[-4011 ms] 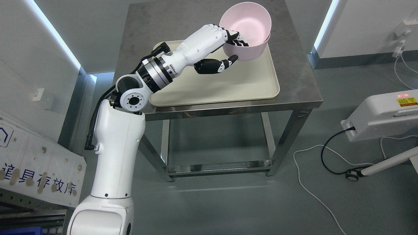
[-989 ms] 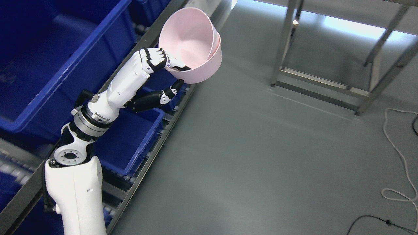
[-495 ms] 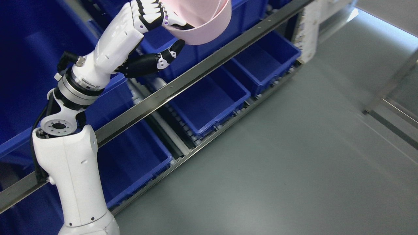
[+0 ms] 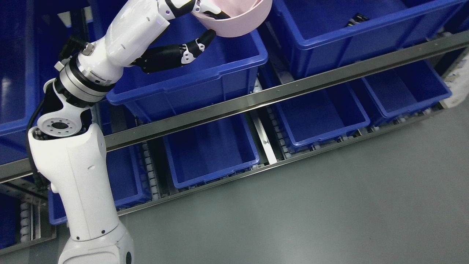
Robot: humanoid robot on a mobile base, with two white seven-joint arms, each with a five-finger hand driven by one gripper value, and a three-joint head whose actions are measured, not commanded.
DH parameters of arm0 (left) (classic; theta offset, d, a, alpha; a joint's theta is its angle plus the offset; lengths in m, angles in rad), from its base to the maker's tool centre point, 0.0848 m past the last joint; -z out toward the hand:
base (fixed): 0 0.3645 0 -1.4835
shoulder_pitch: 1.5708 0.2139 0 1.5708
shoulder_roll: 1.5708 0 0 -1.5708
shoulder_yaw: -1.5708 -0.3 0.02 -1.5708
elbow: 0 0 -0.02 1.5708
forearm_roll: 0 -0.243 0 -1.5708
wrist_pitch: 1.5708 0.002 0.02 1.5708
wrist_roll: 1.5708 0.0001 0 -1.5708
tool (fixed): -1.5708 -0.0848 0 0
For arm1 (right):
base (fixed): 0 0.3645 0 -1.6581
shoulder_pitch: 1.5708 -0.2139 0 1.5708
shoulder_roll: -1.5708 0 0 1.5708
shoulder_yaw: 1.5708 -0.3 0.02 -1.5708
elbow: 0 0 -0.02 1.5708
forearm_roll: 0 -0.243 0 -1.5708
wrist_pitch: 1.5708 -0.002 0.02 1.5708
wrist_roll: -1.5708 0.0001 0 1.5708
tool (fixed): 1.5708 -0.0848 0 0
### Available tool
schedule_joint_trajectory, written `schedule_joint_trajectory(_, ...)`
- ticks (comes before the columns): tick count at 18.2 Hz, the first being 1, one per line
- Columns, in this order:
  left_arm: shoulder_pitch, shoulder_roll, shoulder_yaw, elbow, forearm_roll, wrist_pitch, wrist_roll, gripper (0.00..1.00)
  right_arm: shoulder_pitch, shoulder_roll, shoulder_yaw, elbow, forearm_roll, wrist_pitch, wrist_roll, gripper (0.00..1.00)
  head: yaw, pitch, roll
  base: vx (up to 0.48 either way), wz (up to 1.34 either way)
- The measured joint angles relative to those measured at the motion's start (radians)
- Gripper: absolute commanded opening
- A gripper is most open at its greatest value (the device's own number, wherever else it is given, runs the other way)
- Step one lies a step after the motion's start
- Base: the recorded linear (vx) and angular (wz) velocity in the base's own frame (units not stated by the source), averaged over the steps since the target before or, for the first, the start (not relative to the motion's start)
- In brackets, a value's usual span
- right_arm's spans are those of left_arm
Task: Stack pink IKEA bowls on left shelf middle
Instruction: 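Carry the stacked bowls with the left hand toward the blue bins, then lower the stacked bowls into the middle blue bin and release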
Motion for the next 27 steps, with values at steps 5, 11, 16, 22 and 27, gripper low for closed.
schedule_joint_trajectory(5, -0.013, 0.0, -0.025, 0.005, -0.078, -0.001, -0.014, 0.06, 0.0, 0.0, 0.0, 0.0, 0.0, 0.0, 0.0, 1.0, 0.0, 0.0, 0.0, 0.042, 0.32)
schedule_joint_trajectory(11, -0.069, 0.0, -0.074, 0.042, -0.158, 0.002, -0.058, 0.07, 0.0, 0.0, 0.0, 0.0, 0.0, 0.0, 0.0, 1.0, 0.0, 0.0, 0.0, 0.041, 0.12)
schedule_joint_trajectory(16, -0.107, 0.01, -0.103, 0.106, -0.205, 0.002, -0.09, 0.09, 0.0, 0.0, 0.0, 0.0, 0.0, 0.0, 0.0, 1.0, 0.0, 0.0, 0.0, 0.054, 0.16)
schedule_joint_trajectory(22, -0.114, 0.053, -0.134, 0.175, -0.238, 0.002, -0.103, 0.13, 0.0, 0.0, 0.0, 0.0, 0.0, 0.0, 0.0, 1.0, 0.0, 0.0, 0.0, 0.082, 0.22)
schedule_joint_trajectory(27, -0.114, 0.074, -0.156, 0.216, -0.257, 0.003, -0.103, 0.14, 0.0, 0.0, 0.0, 0.0, 0.0, 0.0, 0.0, 1.0, 0.0, 0.0, 0.0, 0.112, 0.09)
